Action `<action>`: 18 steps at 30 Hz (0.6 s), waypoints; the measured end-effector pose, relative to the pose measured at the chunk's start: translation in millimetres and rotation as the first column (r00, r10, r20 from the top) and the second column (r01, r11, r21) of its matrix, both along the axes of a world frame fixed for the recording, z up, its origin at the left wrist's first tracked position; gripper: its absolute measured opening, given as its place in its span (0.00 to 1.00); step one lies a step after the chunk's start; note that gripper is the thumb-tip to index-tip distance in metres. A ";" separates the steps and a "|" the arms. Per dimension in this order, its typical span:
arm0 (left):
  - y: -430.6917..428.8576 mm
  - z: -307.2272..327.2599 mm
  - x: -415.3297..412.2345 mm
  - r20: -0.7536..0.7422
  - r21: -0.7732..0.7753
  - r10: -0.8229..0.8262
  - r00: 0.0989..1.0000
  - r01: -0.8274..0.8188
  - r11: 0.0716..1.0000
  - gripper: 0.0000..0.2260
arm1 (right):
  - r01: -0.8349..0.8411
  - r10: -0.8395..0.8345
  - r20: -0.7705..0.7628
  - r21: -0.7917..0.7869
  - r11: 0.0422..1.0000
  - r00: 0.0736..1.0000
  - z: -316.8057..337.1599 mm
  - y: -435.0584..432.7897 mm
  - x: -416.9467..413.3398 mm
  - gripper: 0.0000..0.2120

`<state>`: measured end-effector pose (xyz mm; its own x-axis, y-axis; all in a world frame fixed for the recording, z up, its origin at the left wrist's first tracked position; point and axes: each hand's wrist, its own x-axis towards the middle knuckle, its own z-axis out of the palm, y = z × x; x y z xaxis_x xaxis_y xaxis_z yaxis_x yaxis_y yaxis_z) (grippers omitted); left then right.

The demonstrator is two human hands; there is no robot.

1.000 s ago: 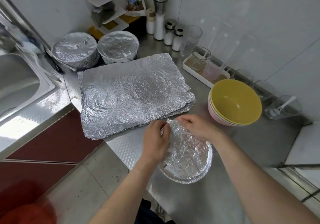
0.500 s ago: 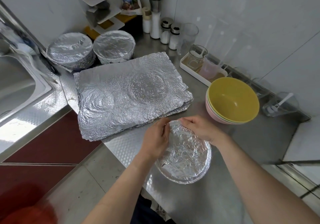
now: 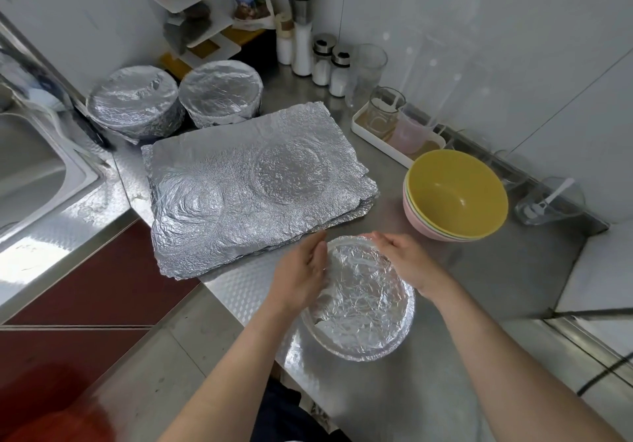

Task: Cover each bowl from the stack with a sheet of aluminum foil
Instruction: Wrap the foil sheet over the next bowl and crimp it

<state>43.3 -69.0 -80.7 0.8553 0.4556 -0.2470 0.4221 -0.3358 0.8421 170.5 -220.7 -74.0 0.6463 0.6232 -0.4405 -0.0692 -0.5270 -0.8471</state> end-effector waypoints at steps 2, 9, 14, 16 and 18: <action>-9.2 0.2 -3.2 0.035 -0.110 0.066 0.997 -0.062 0.992 0.14 | 0.036 -0.037 0.032 0.018 0.999 0.999 -2.3 0.9 -7.7 0.16; -9.6 1.1 -0.1 0.012 -0.180 0.112 0.994 -0.108 0.978 0.14 | 0.086 -0.088 0.051 0.048 0.995 0.995 -2.6 -3.1 -14.9 0.21; -1.6 7.5 -13.2 0.048 0.138 0.212 0.976 -0.217 0.966 0.09 | 0.129 -0.134 0.087 0.057 0.990 0.987 4.8 -2.9 -5.1 0.15; -1.3 3.6 -18.3 0.021 0.182 0.206 0.978 -0.206 0.961 0.10 | 0.094 -0.099 0.097 0.057 0.994 0.990 7.1 4.3 -2.8 0.14; -5.2 0.1 -21.5 0.014 0.160 0.204 0.979 -0.203 0.966 0.11 | 0.059 -0.064 0.123 0.041 0.997 0.990 6.8 8.9 -5.0 0.14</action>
